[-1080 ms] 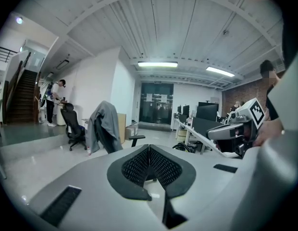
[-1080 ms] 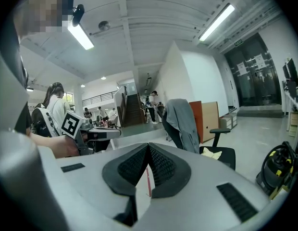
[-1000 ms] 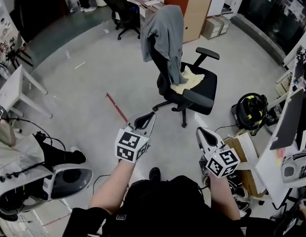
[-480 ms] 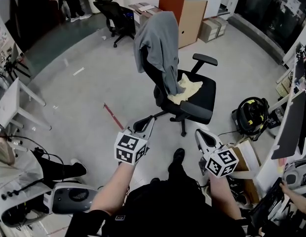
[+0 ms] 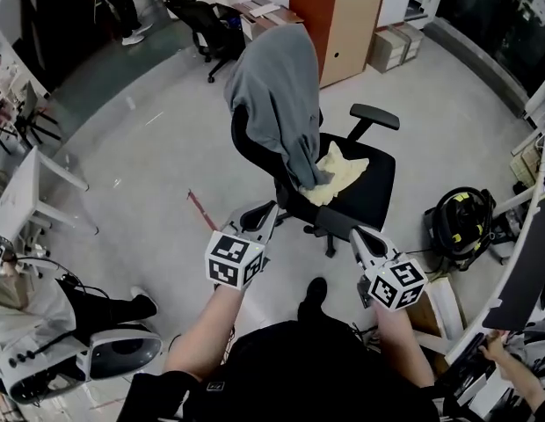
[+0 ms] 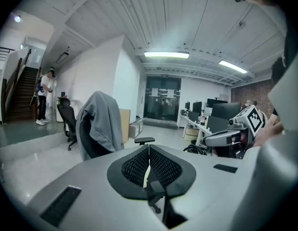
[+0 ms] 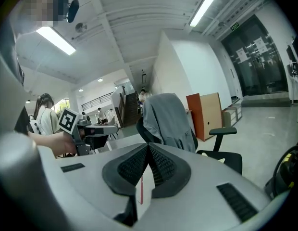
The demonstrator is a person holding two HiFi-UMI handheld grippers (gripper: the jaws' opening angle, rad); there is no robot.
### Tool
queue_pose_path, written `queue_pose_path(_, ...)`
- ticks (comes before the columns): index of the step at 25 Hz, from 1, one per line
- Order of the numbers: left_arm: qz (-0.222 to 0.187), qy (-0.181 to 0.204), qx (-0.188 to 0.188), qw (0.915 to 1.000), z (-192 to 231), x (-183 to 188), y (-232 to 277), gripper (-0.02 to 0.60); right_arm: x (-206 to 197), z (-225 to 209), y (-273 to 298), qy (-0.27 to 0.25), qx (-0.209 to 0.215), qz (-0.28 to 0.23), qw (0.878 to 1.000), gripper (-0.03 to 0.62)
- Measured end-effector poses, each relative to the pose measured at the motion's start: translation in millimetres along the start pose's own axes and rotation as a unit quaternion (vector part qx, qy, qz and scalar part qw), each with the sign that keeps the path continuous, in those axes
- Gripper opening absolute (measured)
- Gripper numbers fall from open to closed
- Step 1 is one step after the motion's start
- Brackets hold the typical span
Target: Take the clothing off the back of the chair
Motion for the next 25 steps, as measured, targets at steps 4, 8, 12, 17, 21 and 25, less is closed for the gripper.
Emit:
queue_pose_path(4,0.009,-0.007,0.014,0.9998,-1.5,18.0,43.9,0.005,15.4,-46.3,17.6,0.009,0.017,0.005,1.0,0.015)
queue_pose_path(8,0.005,-0.016,0.037,0.9992,-16.3,28.7,71.3,0.005,24.8,-81.1,18.7,0.003,0.037,0.003,0.999,0.015)
queue_pose_path(12,0.014,-0.008,0.066,0.9977,5.5,33.2,83.5,0.006,35.9,-95.3,41.2,0.004,0.042,0.003,0.999,0.015)
queue_pose_path(17,0.006,-0.015,0.091,0.9957,21.7,37.2,86.1,0.006,38.3,-106.0,51.8,0.008,0.042,0.007,0.999,0.015)
queue_pose_path(21,0.013,-0.018,0.108,0.9939,54.2,36.9,84.8,0.061,54.0,-93.7,79.6,-0.001,0.049,0.005,0.999,0.015)
queue_pose_path(25,0.031,-0.005,0.132,0.9908,100.4,31.6,87.3,0.125,69.5,-77.6,122.7,-0.011,0.052,0.009,0.999,0.015)
Point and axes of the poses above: the fingertips, and each gripper's own axes: y forward along the fingers, z to its left, x out of its top, the point moved 6 cm from there along -y, backward along the fingers, and after that the axes turned 5 degrees about -y, right-handed, at the moved point
